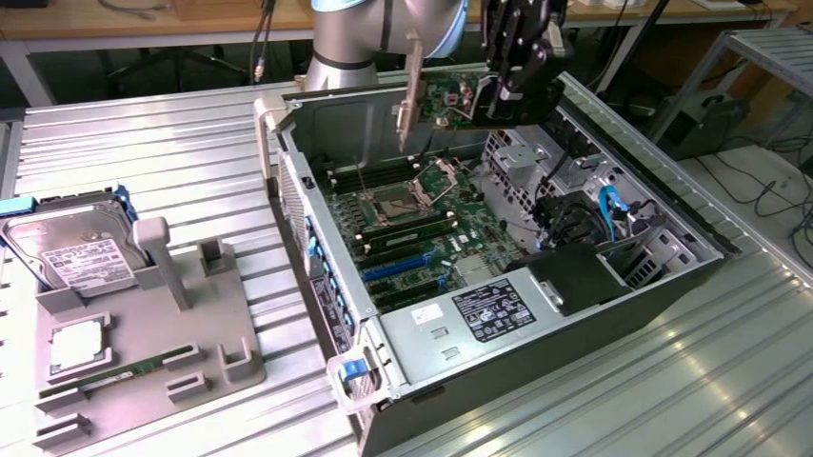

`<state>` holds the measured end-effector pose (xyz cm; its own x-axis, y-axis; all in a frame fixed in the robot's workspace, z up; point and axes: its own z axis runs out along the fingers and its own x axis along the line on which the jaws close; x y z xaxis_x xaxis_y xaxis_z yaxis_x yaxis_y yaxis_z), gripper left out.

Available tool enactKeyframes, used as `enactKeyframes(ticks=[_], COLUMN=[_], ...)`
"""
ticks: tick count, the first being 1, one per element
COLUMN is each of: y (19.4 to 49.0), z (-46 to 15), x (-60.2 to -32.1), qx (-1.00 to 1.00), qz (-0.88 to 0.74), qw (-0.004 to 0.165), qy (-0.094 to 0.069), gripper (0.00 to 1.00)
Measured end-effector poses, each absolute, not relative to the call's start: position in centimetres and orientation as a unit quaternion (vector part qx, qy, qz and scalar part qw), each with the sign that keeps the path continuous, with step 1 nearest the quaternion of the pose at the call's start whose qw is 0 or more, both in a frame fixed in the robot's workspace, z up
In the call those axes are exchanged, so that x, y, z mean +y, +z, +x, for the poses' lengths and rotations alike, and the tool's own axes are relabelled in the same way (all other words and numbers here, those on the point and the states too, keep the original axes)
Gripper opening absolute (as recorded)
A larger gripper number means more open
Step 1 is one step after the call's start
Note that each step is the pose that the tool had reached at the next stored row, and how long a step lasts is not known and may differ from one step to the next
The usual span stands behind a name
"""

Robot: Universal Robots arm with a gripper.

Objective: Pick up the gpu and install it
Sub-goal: 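Insert the gpu into the slot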

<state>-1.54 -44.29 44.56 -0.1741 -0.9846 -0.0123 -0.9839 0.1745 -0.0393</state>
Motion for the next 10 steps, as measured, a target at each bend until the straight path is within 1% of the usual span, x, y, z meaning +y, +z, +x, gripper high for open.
enactKeyframes(ticks=[10], y=[44.54], z=[-1.59], x=[-44.29], qx=[0.737], qz=[-0.675], qw=[0.018], qy=[-0.011], gripper=[0.27])
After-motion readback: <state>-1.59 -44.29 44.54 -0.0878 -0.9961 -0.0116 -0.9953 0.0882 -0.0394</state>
